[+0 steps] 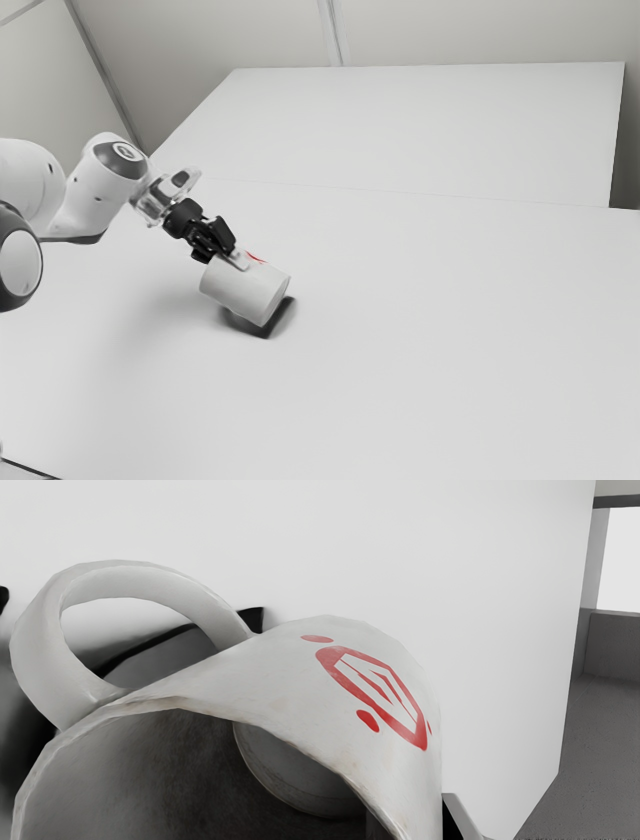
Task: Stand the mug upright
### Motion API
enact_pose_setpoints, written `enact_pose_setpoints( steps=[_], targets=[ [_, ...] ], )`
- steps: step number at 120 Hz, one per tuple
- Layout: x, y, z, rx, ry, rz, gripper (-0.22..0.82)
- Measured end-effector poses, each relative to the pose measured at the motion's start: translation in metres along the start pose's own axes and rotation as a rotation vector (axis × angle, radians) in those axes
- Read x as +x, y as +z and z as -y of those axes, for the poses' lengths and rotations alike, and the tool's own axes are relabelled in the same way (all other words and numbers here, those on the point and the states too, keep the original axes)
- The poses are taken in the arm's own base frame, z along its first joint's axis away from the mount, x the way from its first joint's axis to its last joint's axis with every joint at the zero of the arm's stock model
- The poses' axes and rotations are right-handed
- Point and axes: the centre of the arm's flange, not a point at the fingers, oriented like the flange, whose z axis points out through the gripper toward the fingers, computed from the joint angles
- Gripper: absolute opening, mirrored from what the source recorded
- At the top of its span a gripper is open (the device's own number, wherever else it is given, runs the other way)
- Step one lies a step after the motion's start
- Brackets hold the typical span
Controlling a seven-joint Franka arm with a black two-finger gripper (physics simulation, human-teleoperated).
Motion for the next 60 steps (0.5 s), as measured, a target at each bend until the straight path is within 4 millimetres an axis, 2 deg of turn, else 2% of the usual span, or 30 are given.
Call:
enact_pose_setpoints(
  steps=[43,60],
  targets=[
    [0.006,-0.008,-0.016,0.012,-0.01,0.002,-0.16],
    [0.007,-0.011,-0.053,0.066,0.043,0.008,-0.17]
  ],
)
